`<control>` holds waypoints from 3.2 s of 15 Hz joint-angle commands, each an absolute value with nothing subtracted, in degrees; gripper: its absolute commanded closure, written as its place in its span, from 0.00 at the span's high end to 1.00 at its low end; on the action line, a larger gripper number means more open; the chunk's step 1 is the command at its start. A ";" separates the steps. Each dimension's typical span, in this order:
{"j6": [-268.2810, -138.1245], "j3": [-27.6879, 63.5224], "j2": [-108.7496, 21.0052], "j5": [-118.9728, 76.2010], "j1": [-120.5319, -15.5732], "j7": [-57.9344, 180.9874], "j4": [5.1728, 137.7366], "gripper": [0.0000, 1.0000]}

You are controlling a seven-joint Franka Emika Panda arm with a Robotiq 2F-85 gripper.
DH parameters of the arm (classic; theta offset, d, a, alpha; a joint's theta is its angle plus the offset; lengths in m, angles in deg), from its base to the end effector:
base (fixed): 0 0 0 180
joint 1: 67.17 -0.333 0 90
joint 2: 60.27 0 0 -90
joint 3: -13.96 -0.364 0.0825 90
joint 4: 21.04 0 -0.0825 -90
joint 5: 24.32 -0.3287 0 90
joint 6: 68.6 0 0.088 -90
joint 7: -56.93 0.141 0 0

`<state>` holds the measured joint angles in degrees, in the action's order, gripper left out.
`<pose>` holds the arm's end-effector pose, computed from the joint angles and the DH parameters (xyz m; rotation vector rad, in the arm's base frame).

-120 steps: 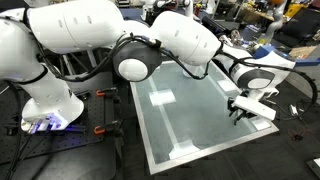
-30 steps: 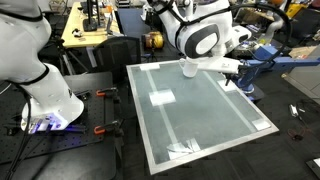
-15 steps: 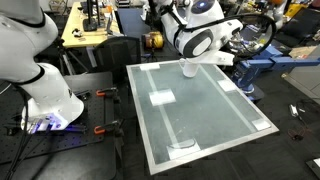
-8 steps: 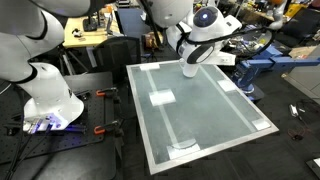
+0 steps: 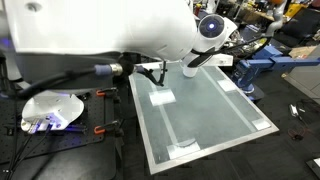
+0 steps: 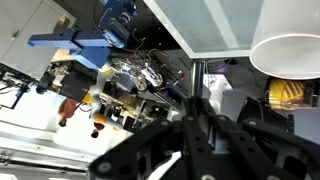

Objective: Put the pen in the mug

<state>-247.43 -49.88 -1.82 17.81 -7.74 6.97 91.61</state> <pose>0.6560 -0.0486 0.3269 -2.2685 -1.4366 -1.4086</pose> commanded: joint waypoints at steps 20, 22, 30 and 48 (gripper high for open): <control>-215.32 -58.74 12.09 -16.80 -5.08 -37.93 84.65 0.03; -212.81 -57.96 12.37 -19.22 -5.78 -39.98 83.24 0.03; -206.57 -54.01 12.97 -25.75 -10.08 -49.36 77.27 0.44; -234.81 -55.37 -4.34 -26.23 -8.48 -48.25 96.52 1.00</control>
